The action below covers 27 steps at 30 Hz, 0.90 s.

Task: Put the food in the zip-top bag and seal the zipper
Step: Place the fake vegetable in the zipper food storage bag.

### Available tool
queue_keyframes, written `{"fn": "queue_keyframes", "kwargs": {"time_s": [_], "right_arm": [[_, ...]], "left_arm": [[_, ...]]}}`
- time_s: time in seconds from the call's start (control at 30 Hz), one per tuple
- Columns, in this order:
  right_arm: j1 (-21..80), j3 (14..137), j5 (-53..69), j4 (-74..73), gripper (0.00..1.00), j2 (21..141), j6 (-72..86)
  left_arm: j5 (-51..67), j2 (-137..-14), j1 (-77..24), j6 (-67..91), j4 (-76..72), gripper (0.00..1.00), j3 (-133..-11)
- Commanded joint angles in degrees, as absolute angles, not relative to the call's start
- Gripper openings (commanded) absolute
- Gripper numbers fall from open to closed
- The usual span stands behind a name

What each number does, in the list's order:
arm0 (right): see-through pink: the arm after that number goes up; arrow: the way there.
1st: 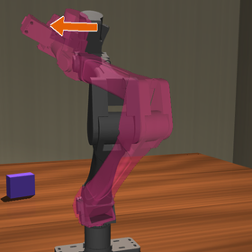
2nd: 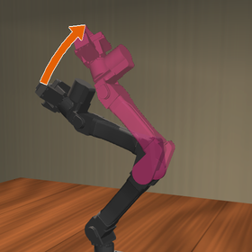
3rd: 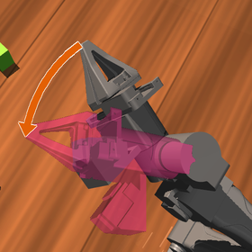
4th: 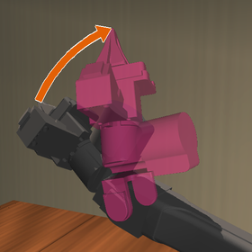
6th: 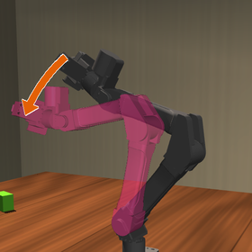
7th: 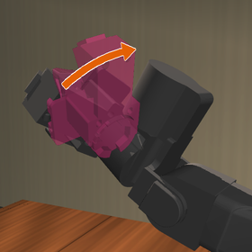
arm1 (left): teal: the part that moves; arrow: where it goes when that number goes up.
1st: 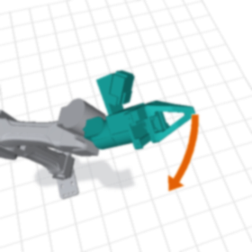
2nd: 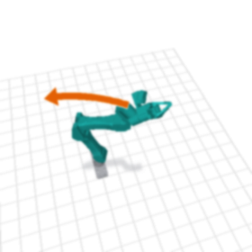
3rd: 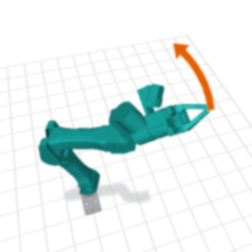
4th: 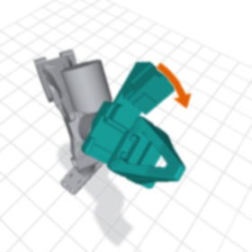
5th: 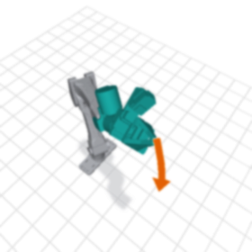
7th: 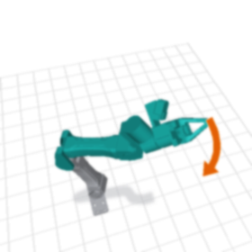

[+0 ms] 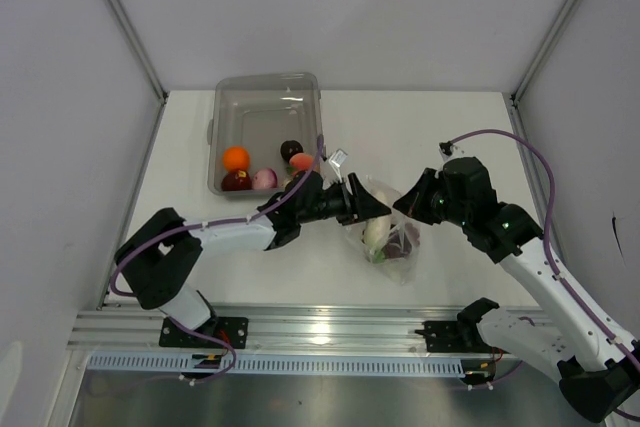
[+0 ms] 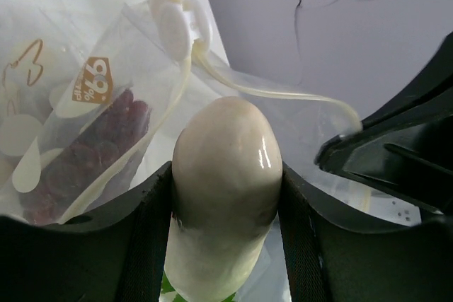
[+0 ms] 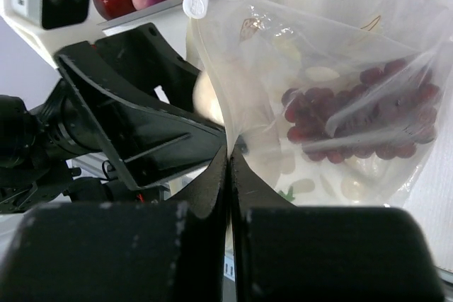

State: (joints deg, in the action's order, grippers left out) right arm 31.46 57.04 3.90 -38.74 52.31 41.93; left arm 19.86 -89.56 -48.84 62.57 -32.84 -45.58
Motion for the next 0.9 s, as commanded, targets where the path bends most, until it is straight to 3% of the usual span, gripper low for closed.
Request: {"fn": "queue_keyframes", "kwargs": {"time_s": [0.0,0.23,0.37,0.43,0.53,0.57,0.6,0.87], "right_arm": [[31.11,58.01,2.81,-37.53,0.0,51.59,41.22],[31.03,57.66,2.81,-37.0,0.0,51.94,41.13],[31.03,57.39,2.37,-36.91,0.0,52.12,40.96],[31.03,56.96,2.2,-36.83,0.0,52.21,41.04],[31.03,56.87,2.2,-36.74,0.0,52.21,40.96],[31.03,56.87,2.11,-36.91,0.0,52.21,40.87],[31.03,56.87,2.02,-37.0,0.0,52.03,40.78],[30.85,56.87,0.97,-37.71,0.0,51.59,39.99]], "left_arm": [[23.1,-91.75,-50.01,60.21,-25.59,0.13,-50.27],[24.52,-94.48,-50.19,59.59,-16.8,0.15,-55.54],[23.91,-95.97,-50.27,57.92,-9.16,0.37,-62.03],[23.12,-96.07,-50.54,57.22,-5.91,0.41,-64.42],[20.48,-95.28,-50.8,56.61,-3.7,0.56,-66.53],[19.43,-94.66,-50.8,56.34,-3.26,0.83,-66.62],[18.29,-94.4,-50.8,56.25,-1.34,0.94,-67.23],[19.25,-92.02,-50.98,55.11,-2.11,0.97,-62.93]]}}
